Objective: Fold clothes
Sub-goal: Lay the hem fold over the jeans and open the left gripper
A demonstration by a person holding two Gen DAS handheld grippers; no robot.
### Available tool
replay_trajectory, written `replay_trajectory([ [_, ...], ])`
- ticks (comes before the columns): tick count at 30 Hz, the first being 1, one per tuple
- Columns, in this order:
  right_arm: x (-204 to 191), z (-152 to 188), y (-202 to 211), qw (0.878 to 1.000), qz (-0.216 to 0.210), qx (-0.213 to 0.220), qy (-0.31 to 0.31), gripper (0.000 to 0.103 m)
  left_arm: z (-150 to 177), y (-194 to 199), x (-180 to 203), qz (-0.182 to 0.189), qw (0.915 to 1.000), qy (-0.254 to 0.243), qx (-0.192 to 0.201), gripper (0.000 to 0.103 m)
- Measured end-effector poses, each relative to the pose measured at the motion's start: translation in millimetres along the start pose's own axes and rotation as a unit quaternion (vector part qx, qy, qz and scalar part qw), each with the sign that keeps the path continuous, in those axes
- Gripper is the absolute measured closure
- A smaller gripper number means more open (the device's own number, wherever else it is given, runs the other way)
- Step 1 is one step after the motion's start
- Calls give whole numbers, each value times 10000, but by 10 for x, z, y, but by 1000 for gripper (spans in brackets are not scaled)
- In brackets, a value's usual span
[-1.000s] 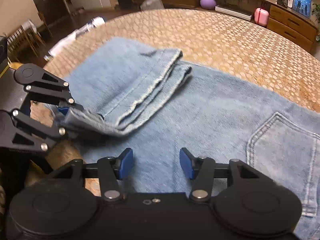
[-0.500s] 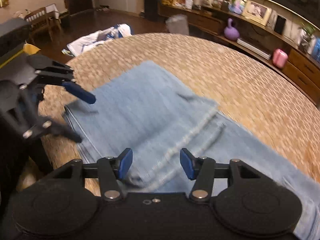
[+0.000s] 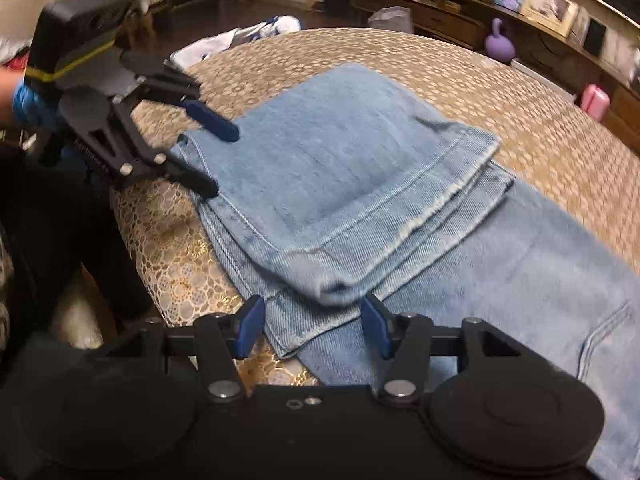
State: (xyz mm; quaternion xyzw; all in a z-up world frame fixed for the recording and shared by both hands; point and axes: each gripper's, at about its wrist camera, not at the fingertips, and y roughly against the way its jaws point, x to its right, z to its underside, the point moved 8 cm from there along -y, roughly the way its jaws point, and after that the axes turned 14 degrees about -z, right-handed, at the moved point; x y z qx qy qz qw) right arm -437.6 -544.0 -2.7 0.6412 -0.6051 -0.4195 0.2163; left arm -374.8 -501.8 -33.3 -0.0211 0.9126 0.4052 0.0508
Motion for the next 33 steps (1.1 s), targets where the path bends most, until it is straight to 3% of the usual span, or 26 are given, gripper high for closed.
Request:
replay_trajectory([
  [3,2,-25,62,10000,-27,13,-75,0,40,149,-41,-111,9996,-274,-42,30],
  [8,-105,-55,177,9994,107,313,29,0,23,358,-350,-151,9996,226,38,30],
  [15,-83,-246,194,9971,288,700,22,0,-68,319,-580,-432,9964,722,95,30],
  [19,-80,-338,55,9982,228,533,147,0,9,217,-374,-343,9992,201,-65,30],
  [23,33,-455,22,9978,464,396,275,0,91,120,-240,-260,9993,-60,-263,30],
  [27,307,-424,-47,9976,620,299,-68,0,25,88,-303,-166,9989,208,-393,29],
  [33,383,-235,-78,9970,590,414,-299,0,-9,68,-406,51,9961,628,-614,29],
])
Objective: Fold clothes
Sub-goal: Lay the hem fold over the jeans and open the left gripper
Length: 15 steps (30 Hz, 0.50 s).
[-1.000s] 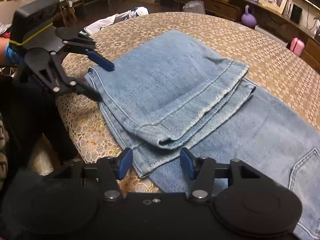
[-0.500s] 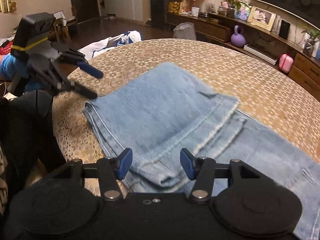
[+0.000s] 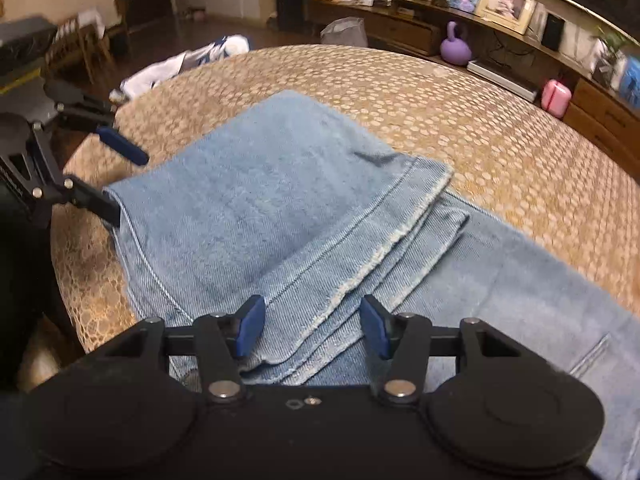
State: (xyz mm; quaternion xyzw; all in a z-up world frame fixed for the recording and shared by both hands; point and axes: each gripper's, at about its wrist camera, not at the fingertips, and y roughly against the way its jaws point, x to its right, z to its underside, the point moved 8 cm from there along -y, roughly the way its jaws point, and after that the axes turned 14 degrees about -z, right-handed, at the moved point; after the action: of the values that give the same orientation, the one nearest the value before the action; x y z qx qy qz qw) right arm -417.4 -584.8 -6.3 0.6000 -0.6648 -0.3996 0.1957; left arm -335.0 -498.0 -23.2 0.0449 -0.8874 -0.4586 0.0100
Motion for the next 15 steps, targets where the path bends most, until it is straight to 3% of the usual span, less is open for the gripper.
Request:
replay_trajectory([
  [5,-124,89,270,9990,396,80,199,0,42,53,-72,132,9996,255,-56,29],
  [9,98,425,640,9933,1023,217,-492,0,32,115,-48,-32,9999,166,38,28],
  [12,401,734,1038,9733,1850,246,-1336,0,-19,133,30,-149,9997,7,168,28],
  [15,666,1003,1473,9473,2386,298,-2116,0,-91,145,122,-107,9995,-169,225,28],
])
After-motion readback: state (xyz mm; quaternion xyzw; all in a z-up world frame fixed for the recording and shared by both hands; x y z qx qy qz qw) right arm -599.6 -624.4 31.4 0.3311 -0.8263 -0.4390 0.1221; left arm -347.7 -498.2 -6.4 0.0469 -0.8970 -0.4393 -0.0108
